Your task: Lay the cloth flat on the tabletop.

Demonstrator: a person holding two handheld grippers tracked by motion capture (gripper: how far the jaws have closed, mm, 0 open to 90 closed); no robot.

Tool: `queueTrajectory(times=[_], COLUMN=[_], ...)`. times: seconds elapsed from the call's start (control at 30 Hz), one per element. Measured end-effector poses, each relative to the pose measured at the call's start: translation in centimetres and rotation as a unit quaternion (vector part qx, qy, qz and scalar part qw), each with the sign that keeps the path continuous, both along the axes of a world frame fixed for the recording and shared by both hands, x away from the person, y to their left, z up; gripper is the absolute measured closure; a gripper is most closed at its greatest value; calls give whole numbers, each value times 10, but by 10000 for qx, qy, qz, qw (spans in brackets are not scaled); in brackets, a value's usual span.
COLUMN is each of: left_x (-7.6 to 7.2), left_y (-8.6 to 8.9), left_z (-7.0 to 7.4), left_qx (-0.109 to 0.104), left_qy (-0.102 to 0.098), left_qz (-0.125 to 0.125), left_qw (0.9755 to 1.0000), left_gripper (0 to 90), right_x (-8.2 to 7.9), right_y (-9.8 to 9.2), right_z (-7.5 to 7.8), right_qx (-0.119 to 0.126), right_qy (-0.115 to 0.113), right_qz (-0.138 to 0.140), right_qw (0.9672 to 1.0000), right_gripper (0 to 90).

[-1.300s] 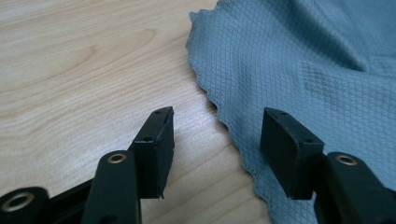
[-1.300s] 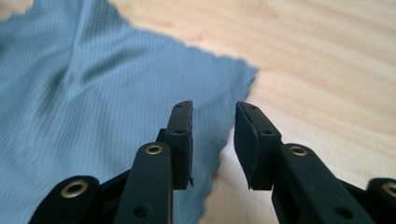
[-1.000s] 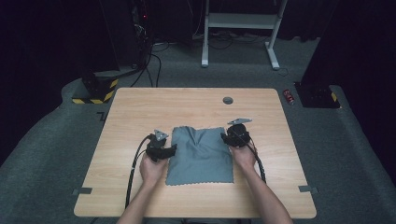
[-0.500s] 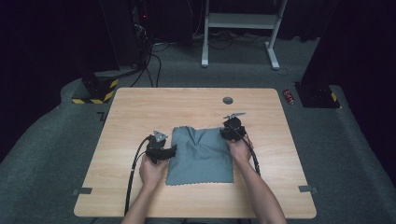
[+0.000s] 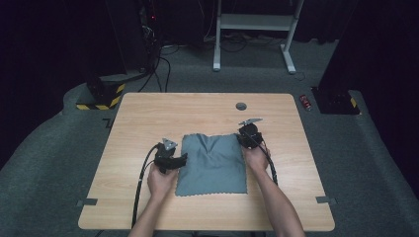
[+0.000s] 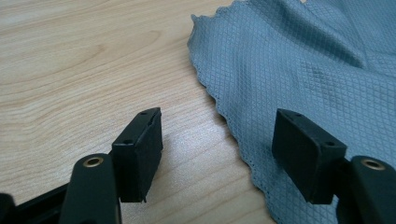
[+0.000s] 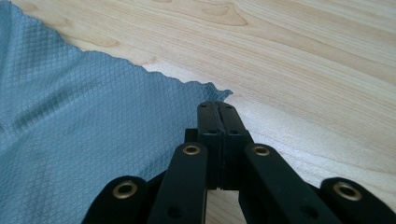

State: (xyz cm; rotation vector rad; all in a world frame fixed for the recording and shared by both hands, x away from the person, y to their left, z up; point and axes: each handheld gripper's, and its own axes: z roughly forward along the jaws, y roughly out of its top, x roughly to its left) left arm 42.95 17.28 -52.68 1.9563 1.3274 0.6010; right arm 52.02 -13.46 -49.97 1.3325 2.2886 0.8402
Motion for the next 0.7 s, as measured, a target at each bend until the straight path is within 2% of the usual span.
queueTrajectory(times=[0.1,0.2,0.4,0.43,0.47,0.5,0.57,0.7], left_x=[0,0,0,0,0,-1,-1,-2], left_y=[0,0,0,0,0,0,0,1], left_z=[0,0,0,0,0,0,0,0], left_qx=[-2,2,4,-3,-3,-2,-4,-14], left_qy=[2,1,-1,0,0,-1,7,21], left_qz=[4,1,2,10,10,9,10,3], left_qw=[10000,10000,10000,10000,10000,10000,10000,10000], left_gripper=[335,335,334,334,334,334,334,334], right_x=[1,2,8,7,7,0,-15,-54], right_y=[-1,-5,-9,-9,-9,-10,-11,-13], right_z=[2,2,-9,-8,-8,-1,8,11], right_qx=[-43,-25,-111,-20,-20,150,253,88], right_qy=[-118,-141,44,53,53,-47,-203,-258], right_qz=[-76,-164,-258,-290,-290,-202,-11,490], right_qw=[9999,9998,9996,9996,9996,9997,9995,9984], right_gripper=[899,899,869,809,809,775,759,742])
